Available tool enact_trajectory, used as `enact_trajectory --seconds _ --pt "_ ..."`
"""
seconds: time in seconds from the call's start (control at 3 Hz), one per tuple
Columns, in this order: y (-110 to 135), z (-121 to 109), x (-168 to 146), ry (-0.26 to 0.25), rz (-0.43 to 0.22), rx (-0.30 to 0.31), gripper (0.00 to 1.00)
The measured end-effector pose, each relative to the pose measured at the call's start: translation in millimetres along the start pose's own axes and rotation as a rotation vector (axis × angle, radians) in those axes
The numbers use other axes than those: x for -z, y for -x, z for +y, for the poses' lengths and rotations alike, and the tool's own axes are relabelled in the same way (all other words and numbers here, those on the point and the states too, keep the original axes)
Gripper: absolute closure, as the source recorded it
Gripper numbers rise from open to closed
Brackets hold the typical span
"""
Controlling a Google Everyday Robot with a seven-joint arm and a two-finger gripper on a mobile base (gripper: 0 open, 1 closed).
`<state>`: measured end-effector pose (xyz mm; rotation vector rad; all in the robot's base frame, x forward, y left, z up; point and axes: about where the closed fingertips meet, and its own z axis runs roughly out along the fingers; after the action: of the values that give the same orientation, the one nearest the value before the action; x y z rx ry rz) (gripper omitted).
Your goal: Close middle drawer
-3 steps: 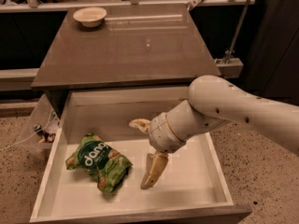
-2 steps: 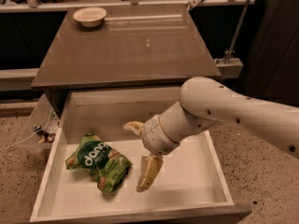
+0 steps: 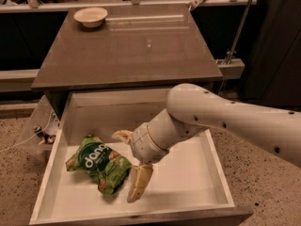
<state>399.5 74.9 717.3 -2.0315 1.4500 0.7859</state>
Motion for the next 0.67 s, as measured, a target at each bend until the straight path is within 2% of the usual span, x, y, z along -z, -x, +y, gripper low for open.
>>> enact_trajectory --seconds 0.33,0.67 --pt "0 0 0 0.0 -0.001 0.0 0.0" --pt "-8 -4 -16 0.028 -0.002 -0.015 0.0"
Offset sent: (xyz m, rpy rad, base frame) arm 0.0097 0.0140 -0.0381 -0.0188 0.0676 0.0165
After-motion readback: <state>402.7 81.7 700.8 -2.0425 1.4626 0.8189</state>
